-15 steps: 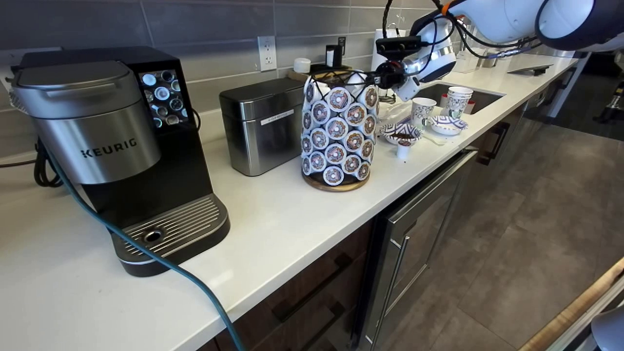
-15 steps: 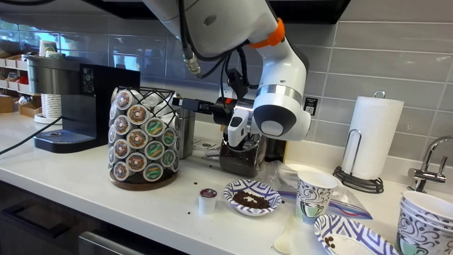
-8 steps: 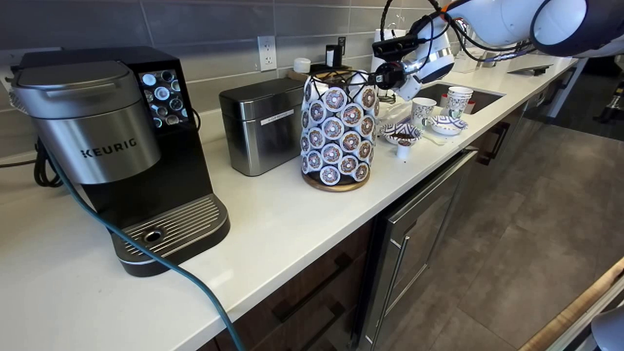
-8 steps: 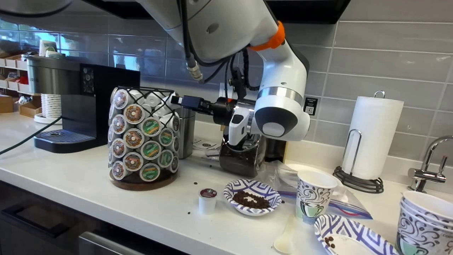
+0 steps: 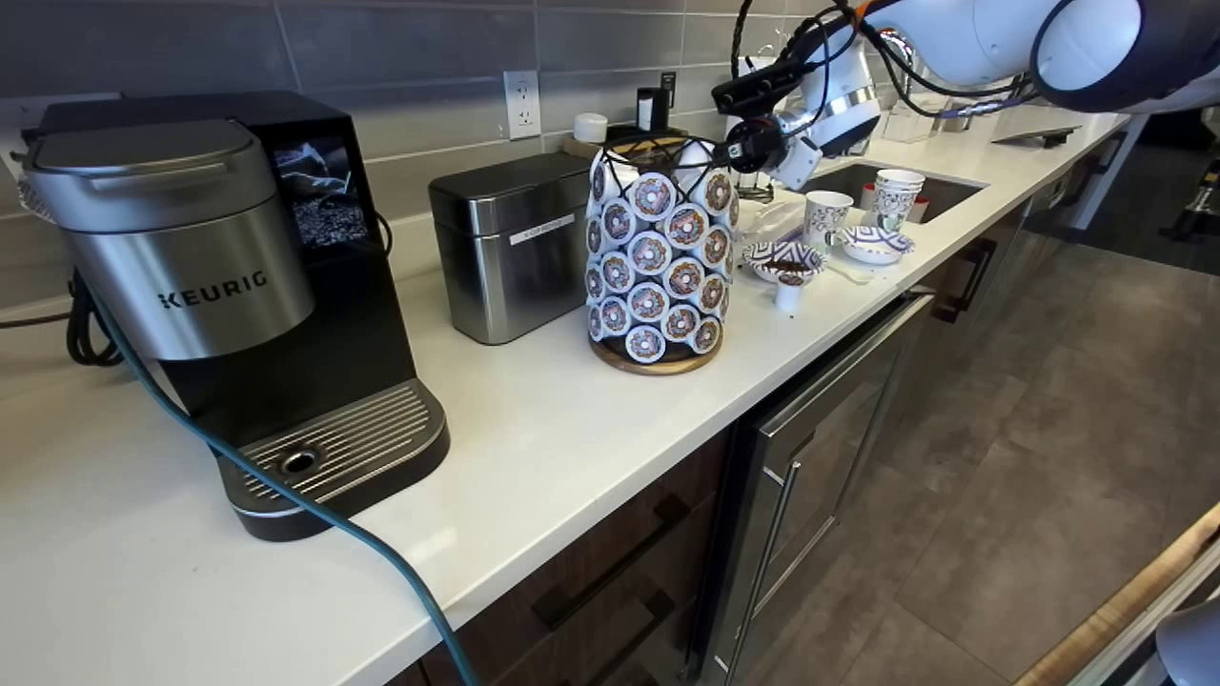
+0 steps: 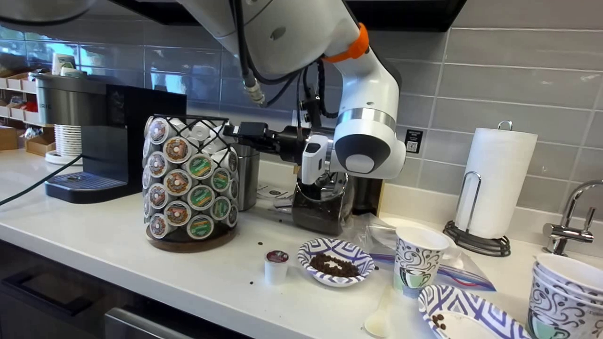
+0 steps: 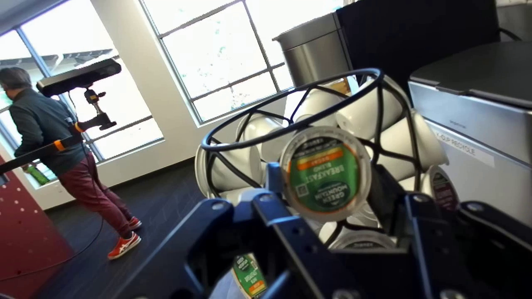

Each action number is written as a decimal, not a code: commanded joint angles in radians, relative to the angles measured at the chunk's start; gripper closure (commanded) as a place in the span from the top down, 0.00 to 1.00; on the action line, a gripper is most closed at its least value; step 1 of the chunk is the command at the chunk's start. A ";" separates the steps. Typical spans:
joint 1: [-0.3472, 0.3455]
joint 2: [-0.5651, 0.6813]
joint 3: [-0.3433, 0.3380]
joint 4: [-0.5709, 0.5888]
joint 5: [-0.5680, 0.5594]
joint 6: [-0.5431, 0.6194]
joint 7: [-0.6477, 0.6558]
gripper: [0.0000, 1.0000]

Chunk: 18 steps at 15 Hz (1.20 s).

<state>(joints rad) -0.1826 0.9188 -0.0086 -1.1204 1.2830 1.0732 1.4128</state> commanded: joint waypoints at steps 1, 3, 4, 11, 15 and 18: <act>0.021 -0.015 -0.026 0.010 -0.055 -0.010 0.065 0.29; 0.019 -0.030 -0.033 -0.007 -0.070 -0.004 0.077 0.29; 0.019 -0.036 -0.038 -0.010 -0.080 -0.001 0.082 0.29; 0.031 -0.060 -0.045 -0.012 -0.148 0.001 0.115 0.29; 0.036 -0.073 -0.046 -0.015 -0.165 0.014 0.107 0.29; 0.044 -0.080 -0.046 -0.021 -0.175 0.023 0.101 0.29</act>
<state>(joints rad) -0.1616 0.8648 -0.0433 -1.1154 1.1393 1.0748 1.5163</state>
